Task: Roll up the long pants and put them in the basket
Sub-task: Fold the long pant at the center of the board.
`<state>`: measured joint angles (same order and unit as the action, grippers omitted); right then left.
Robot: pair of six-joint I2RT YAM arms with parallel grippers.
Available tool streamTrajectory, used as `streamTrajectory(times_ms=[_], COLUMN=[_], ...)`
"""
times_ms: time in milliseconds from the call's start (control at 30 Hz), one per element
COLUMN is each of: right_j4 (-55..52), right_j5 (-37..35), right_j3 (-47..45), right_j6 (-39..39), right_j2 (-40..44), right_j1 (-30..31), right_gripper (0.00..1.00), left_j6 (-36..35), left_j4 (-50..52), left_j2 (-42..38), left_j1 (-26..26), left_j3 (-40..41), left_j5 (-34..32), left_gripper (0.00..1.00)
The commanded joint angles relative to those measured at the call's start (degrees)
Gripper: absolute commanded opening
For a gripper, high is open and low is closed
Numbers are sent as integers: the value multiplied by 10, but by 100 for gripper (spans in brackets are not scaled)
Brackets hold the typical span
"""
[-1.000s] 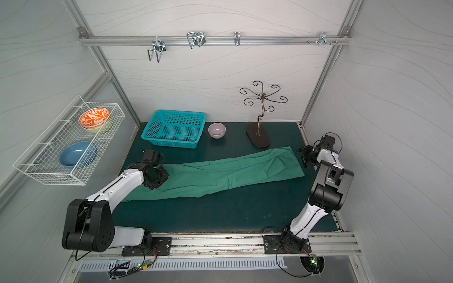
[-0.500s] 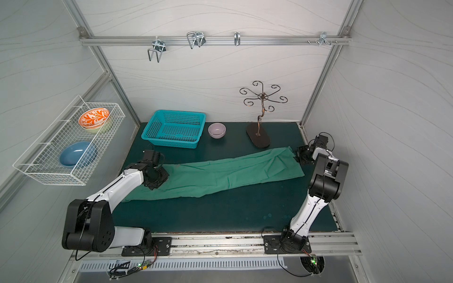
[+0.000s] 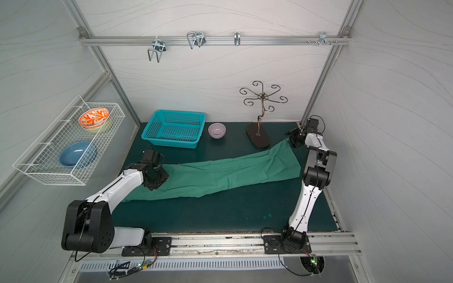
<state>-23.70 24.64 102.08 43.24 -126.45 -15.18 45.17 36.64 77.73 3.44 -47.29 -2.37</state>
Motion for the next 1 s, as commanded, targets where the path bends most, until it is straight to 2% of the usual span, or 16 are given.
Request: streamTrajectory(times_ms=[0, 233, 400, 533, 967], right_j4=[-85, -88, -88, -95, -110], right_j5=[-57, -110, -101, -77, -82], right_j3=[3, -181, -262, -257, -204], right_j6=[-109, -157, -159, -160, -166], right_j2=[42, 188, 221, 195, 110], right_j1=[-4, -42, -75, -88, -81], right_gripper=[66, 66, 55, 44, 39], left_j6=[-2, 2, -1, -3, -1], left_j4=[4, -8, -11, -12, -9], left_j2=[-5, -9, -13, -14, -18], left_j1=[1, 1, 1, 1, 1], left_j3=[-22, -13, -7, -5, -2], left_j5=[-7, -4, 1, 5, 1], left_gripper=[28, 28, 28, 28, 28])
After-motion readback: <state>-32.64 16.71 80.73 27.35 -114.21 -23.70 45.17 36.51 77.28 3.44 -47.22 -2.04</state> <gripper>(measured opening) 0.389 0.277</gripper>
